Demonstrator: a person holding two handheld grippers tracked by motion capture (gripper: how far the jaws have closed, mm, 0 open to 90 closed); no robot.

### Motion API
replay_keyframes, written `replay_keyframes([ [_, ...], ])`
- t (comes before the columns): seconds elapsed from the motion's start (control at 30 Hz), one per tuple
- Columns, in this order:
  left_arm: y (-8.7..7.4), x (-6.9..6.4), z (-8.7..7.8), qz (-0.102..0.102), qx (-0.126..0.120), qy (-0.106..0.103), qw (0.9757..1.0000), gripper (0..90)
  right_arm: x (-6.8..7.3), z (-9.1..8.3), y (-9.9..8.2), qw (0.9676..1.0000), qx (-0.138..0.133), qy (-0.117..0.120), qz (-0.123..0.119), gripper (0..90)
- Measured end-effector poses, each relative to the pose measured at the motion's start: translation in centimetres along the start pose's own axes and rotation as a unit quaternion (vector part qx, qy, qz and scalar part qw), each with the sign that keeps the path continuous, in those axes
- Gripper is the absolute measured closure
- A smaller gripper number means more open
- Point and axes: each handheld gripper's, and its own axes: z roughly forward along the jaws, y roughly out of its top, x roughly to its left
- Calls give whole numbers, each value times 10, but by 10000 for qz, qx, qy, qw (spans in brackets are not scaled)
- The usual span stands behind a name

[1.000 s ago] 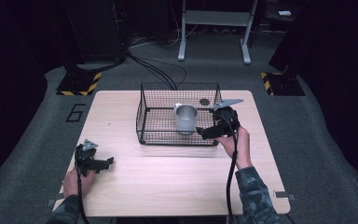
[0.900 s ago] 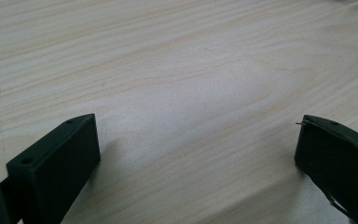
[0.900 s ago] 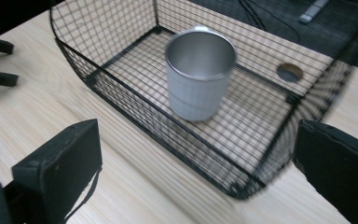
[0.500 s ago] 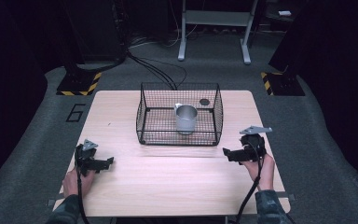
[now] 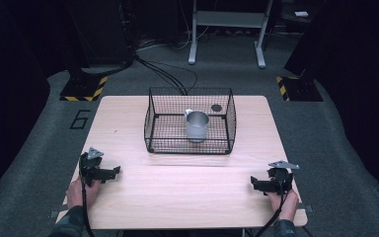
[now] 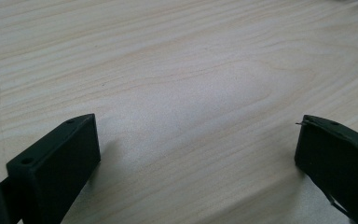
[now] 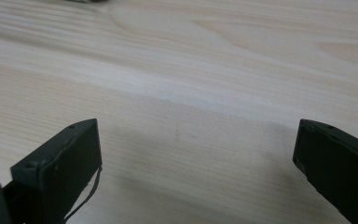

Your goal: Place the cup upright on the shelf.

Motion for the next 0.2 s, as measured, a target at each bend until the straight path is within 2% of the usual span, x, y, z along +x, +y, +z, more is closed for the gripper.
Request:
replay_keyframes([
  [0.03, 0, 0, 0, -6, -9, 14, 10000, 1, 0, 2, -3, 10000, 26, -38, -53, 0],
  [0.07, 0, 0, 0, -8, -8, 15, 10000, 1, 1, 4, -8, 9996, -118, -206, -149, 0],
  [0.2, 0, 0, 0, -10, -9, 16, 10000, 1, 1, 3, -9, 9996, -142, -196, -157, 0],
])
